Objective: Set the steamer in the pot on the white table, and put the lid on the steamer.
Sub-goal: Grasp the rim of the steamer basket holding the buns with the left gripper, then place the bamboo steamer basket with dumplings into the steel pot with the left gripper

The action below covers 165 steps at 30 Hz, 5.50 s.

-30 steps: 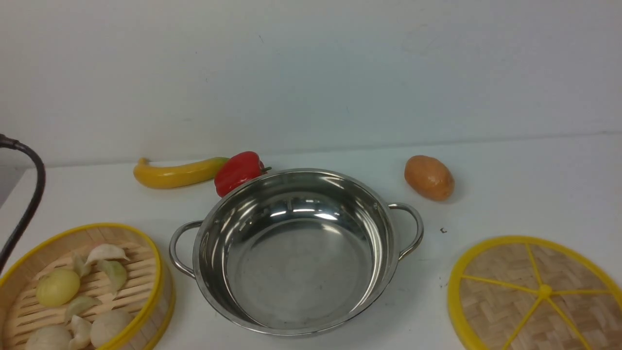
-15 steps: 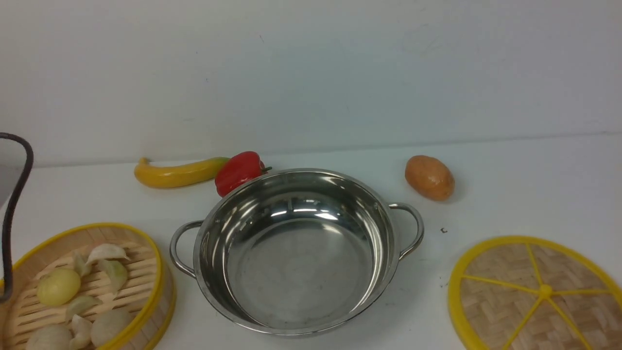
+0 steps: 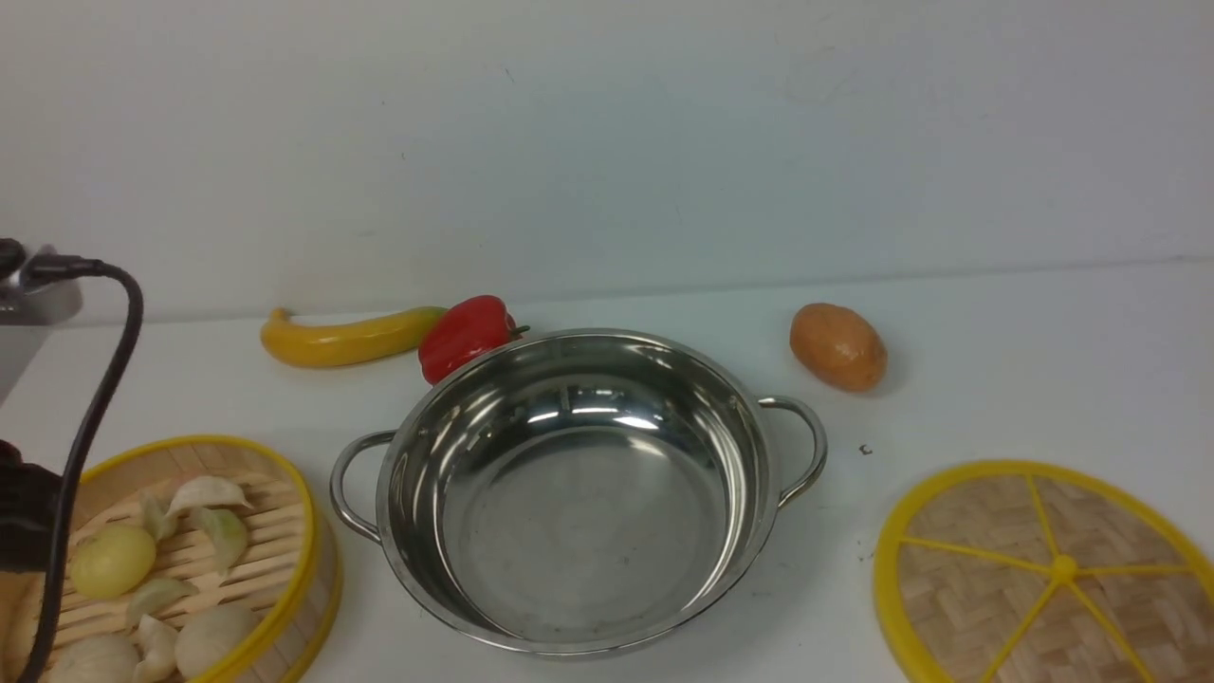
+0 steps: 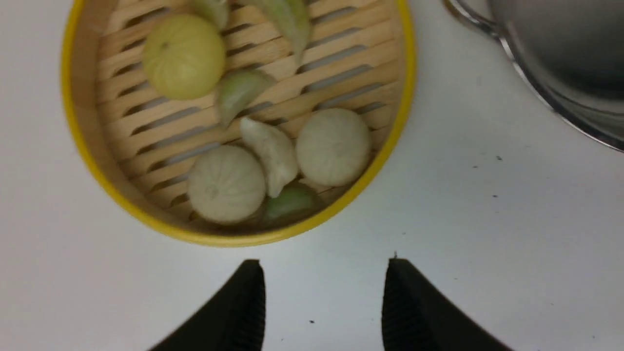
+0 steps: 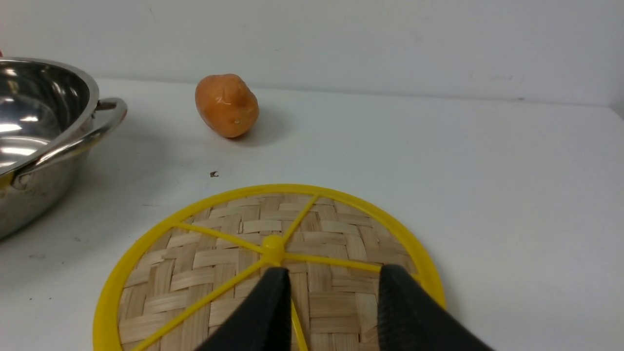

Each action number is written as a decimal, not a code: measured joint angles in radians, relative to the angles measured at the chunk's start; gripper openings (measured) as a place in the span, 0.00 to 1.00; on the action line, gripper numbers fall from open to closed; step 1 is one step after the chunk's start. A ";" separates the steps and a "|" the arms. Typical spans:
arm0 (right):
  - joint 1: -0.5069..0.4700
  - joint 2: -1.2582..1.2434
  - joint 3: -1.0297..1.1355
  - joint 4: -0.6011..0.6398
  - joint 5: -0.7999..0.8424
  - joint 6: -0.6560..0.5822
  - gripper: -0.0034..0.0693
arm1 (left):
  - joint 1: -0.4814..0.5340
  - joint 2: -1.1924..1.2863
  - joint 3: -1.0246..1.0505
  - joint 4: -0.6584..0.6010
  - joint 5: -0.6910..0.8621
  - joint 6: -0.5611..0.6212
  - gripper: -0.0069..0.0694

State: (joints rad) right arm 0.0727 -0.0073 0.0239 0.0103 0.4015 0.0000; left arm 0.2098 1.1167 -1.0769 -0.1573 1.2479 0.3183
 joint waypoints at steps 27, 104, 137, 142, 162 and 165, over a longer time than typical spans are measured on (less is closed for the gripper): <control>0.000 0.000 0.000 0.000 0.000 0.000 0.38 | 0.085 0.120 0.000 0.507 -0.104 -0.226 0.50; 0.000 0.000 0.000 0.000 0.000 0.000 0.38 | 0.415 0.749 -0.172 -0.044 -0.238 0.181 0.61; 0.000 0.000 0.000 0.000 0.000 0.000 0.38 | 0.415 0.816 -0.321 -0.104 -0.129 0.224 0.13; 0.000 0.000 0.000 0.000 0.000 0.000 0.38 | 0.415 0.816 -0.374 -0.104 -0.068 0.206 0.13; 0.000 0.000 0.000 0.000 0.000 0.000 0.38 | 0.145 0.790 -0.638 -0.078 -0.040 0.113 0.13; 0.000 0.000 0.000 0.000 0.000 0.000 0.38 | 0.106 0.790 -0.659 -0.077 -0.030 0.101 0.13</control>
State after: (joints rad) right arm 0.0727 -0.0073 0.0239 0.0103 0.4015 0.0000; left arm 0.3155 1.9065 -1.7359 -0.2345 1.2179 0.4196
